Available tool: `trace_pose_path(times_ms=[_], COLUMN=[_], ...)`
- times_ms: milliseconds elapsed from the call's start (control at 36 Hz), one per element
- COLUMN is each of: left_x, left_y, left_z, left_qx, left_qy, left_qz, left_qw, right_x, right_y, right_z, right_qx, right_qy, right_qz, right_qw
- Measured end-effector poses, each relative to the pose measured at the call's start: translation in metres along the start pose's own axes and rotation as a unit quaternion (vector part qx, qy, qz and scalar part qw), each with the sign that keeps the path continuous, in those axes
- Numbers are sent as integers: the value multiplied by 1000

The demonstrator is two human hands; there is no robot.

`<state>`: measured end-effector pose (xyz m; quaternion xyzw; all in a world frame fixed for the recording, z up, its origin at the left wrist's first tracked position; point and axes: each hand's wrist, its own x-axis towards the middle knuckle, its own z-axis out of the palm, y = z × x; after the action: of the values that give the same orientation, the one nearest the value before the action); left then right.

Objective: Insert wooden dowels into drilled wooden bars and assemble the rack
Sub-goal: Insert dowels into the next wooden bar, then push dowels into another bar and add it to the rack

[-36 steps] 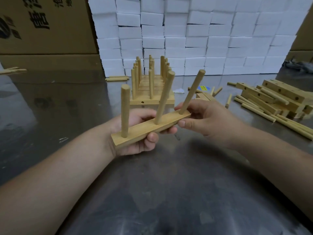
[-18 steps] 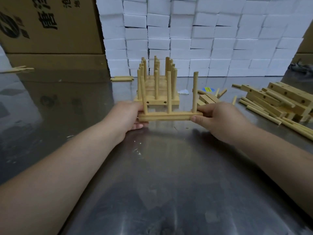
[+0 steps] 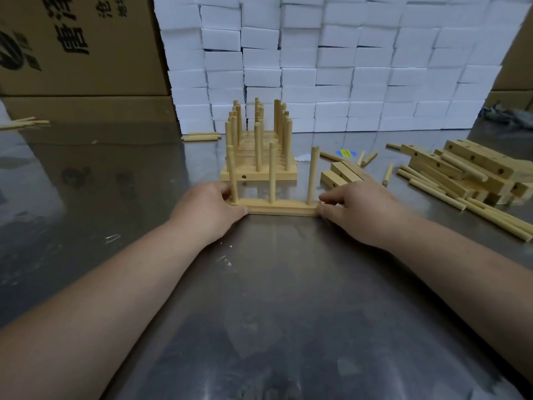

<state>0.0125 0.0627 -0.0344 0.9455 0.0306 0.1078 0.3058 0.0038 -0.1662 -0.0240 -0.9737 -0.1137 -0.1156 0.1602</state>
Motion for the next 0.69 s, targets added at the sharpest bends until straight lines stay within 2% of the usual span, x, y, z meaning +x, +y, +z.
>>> trace_pose_path(times_ms=[139,389,528,694], left_x=[8,35,56,68], left_y=[-6,-7,-9,-6], left_z=[4,4,6,10], left_qx=[11,80,124,164], left_qy=[38,37,48,44], left_qz=[-21,-27,-68,-60], left_qw=[999,996,989,984], right_x=[0,0,1,0], right_y=[0,-1,-1,-4], right_z=[0,-1,0,1], right_qx=[12,22,11,26], right_qy=[-2,0,-7,-21], right_qz=[3,0,-2,-7], right_qw=[1000,1000,1000,999])
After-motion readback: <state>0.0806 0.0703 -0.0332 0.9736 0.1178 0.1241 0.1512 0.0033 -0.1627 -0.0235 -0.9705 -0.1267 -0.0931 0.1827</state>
